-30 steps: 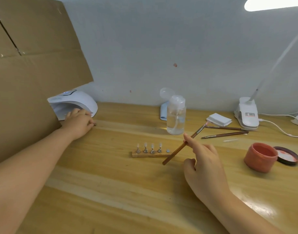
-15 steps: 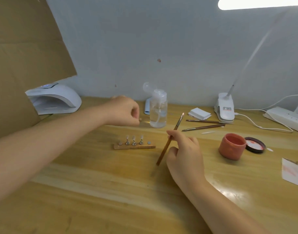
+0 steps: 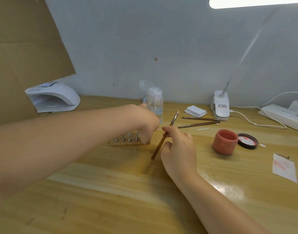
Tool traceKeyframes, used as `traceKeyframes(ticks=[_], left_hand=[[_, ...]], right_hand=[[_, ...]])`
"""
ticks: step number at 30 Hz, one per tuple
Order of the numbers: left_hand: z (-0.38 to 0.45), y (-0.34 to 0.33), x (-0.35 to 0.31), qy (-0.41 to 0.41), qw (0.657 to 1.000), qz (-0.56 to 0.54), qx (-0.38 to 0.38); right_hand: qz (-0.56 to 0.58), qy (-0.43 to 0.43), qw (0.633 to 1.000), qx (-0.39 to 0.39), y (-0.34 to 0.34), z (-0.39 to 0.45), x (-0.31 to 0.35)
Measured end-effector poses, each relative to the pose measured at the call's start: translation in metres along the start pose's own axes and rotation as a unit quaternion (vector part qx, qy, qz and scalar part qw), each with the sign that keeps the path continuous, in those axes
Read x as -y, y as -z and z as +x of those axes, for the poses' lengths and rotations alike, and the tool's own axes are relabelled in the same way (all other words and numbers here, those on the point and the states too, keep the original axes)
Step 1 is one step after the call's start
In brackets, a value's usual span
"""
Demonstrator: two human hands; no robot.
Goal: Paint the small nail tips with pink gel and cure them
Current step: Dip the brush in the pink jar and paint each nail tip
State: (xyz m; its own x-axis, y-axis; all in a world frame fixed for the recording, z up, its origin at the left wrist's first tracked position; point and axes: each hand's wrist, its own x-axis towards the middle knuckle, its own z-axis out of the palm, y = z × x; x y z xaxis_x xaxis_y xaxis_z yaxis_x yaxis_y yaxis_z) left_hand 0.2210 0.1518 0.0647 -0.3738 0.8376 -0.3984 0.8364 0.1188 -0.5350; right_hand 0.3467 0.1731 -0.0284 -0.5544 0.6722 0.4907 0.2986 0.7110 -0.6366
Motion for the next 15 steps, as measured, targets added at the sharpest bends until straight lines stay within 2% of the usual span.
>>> traceKeyframes(ticks=[5,7,10,13,15], left_hand=[[0.001,-0.002,0.001,0.004,0.999,-0.039,0.004],[-0.006,-0.003,0.009,0.001,0.995,-0.1,0.0],[-0.024,-0.013,0.046,0.028,0.967,-0.253,-0.024],[-0.041,-0.05,0.078,0.077,0.951,-0.298,0.015],[-0.045,-0.082,0.082,0.082,0.931,-0.355,0.034]], right_hand=[[0.0,-0.003,1.0,0.004,0.0,0.0,0.001],[-0.001,-0.006,1.0,0.007,0.001,0.0,0.001],[-0.001,-0.008,1.0,0.011,0.001,0.001,0.001],[0.006,-0.011,1.0,0.018,0.001,0.0,0.002],[0.002,-0.006,1.0,0.023,0.001,0.0,0.003]])
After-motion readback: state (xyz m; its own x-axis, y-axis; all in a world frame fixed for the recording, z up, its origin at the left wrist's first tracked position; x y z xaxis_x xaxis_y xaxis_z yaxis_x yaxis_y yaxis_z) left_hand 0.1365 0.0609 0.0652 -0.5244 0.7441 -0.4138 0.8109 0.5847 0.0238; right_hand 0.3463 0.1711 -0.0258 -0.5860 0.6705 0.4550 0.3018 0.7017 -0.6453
